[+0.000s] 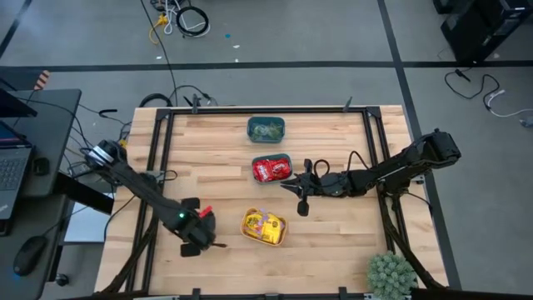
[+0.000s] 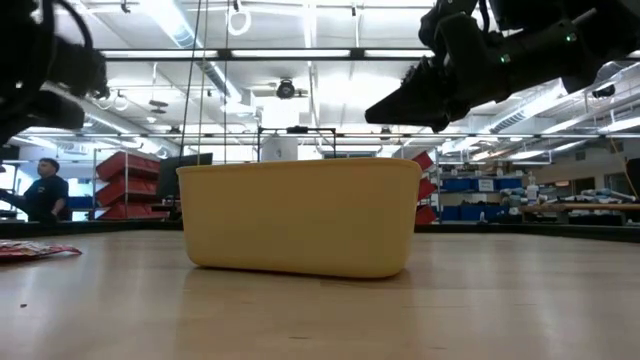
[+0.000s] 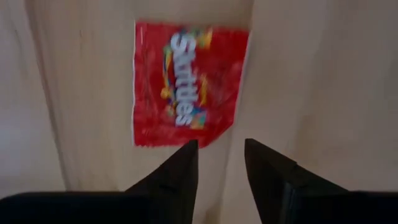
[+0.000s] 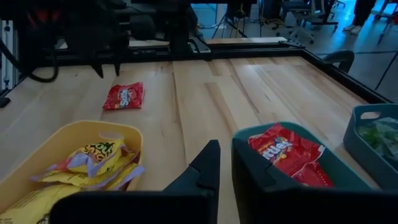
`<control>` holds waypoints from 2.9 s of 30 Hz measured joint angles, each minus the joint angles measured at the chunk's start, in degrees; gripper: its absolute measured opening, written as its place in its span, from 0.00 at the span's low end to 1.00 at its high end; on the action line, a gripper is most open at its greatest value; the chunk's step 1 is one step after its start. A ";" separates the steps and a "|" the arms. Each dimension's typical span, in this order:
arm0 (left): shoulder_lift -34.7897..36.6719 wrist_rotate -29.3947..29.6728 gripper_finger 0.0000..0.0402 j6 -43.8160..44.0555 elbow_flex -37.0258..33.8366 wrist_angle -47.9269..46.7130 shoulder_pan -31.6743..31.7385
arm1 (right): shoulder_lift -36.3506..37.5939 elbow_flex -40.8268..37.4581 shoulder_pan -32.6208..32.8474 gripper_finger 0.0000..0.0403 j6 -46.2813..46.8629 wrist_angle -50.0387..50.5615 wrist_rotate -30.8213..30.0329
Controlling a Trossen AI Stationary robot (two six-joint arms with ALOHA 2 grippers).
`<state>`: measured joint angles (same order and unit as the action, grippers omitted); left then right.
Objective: Sort candy
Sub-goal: Put the red candy into the green bin
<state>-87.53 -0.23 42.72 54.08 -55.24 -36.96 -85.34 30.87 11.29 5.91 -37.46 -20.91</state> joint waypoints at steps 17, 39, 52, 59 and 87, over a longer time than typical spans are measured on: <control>-9.61 0.02 0.34 -7.08 0.00 1.44 -0.23 | 0.00 0.00 0.33 0.07 0.16 0.37 0.07; 0.31 17.94 0.00 -14.35 7.55 -7.50 5.20 | 0.00 0.00 0.33 0.05 -1.00 0.76 -0.40; 1.11 28.14 0.00 -55.34 15.49 13.26 27.99 | 9.45 -0.02 0.33 0.05 -1.55 9.19 -8.27; -2.51 21.88 0.00 -68.80 15.34 29.48 35.35 | 17.27 -0.02 0.22 0.05 -1.15 17.53 -11.59; -19.43 30.15 0.17 -64.99 19.19 33.04 38.80 | 17.94 -0.02 -1.16 0.07 4.03 22.50 -9.61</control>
<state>-106.96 29.91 -22.27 73.28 -22.20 1.84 -67.40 30.85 10.13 9.93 -14.96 -30.52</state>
